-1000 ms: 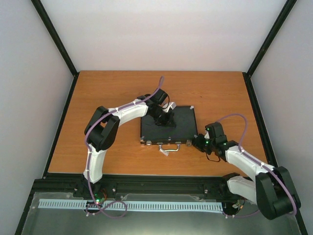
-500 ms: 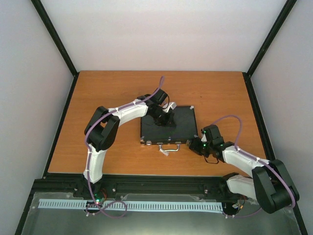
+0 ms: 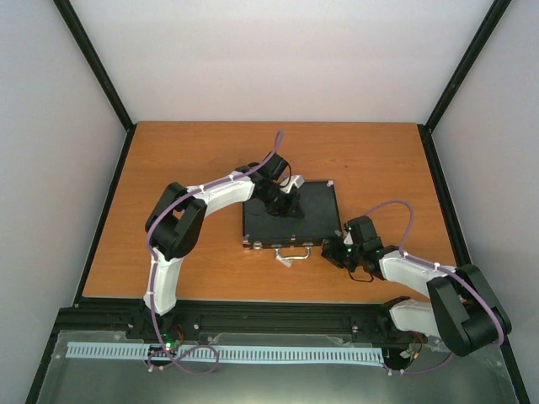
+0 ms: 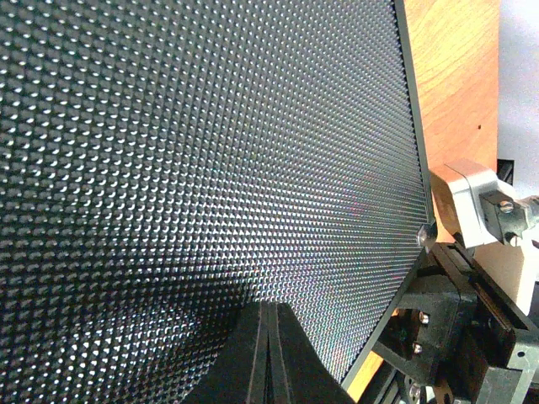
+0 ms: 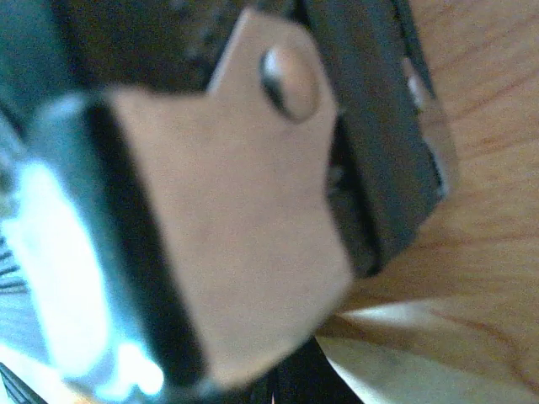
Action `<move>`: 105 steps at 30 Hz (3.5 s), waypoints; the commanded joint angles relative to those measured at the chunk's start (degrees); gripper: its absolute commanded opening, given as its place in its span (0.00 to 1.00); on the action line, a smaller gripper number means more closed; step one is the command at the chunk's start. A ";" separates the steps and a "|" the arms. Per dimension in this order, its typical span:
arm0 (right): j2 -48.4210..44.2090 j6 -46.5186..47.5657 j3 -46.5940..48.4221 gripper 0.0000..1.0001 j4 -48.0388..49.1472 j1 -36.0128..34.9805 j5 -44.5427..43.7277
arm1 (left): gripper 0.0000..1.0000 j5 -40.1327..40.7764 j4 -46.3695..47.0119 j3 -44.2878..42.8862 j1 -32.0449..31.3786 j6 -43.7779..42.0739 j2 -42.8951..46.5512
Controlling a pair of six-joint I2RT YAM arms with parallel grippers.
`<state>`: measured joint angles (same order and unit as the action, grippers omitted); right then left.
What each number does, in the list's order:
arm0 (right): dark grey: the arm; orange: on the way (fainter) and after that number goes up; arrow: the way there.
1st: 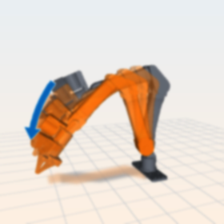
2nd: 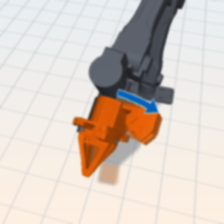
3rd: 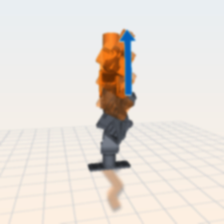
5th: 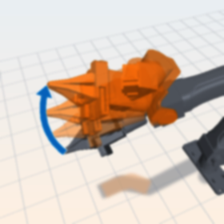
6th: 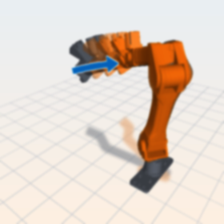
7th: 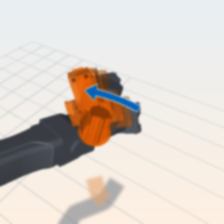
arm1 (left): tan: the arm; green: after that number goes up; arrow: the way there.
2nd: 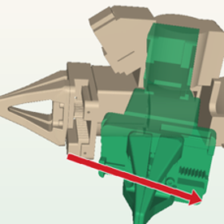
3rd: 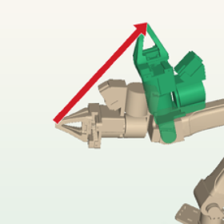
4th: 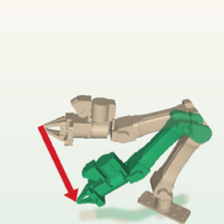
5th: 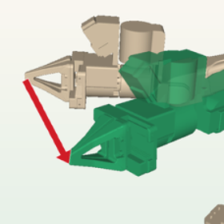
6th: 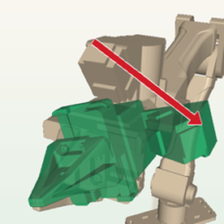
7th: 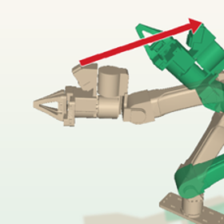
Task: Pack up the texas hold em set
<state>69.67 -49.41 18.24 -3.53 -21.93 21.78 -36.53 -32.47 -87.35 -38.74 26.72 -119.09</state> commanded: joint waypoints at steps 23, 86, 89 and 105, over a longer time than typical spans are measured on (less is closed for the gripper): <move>-16.24 0.88 1.99 0.03 -13.18 0.30 -11.29 | 0.01 2.19 -4.70 2.41 -1.05 -0.83 -5.96; 24.45 18.39 46.59 0.03 -17.58 -23.78 2.41 | 0.13 4.29 -12.37 -18.43 21.33 -2.01 -9.33; 26.98 19.57 48.79 0.03 -18.75 -25.02 3.27 | 0.13 3.88 -12.45 -18.01 21.34 -2.81 -10.08; 28.99 19.85 46.51 0.03 -20.02 -27.76 4.58 | 0.12 2.97 -11.74 -13.81 21.34 -5.06 -10.63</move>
<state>99.53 -30.63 66.32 -21.80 -48.12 25.78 -32.62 -42.11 -102.28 -17.19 23.07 -128.90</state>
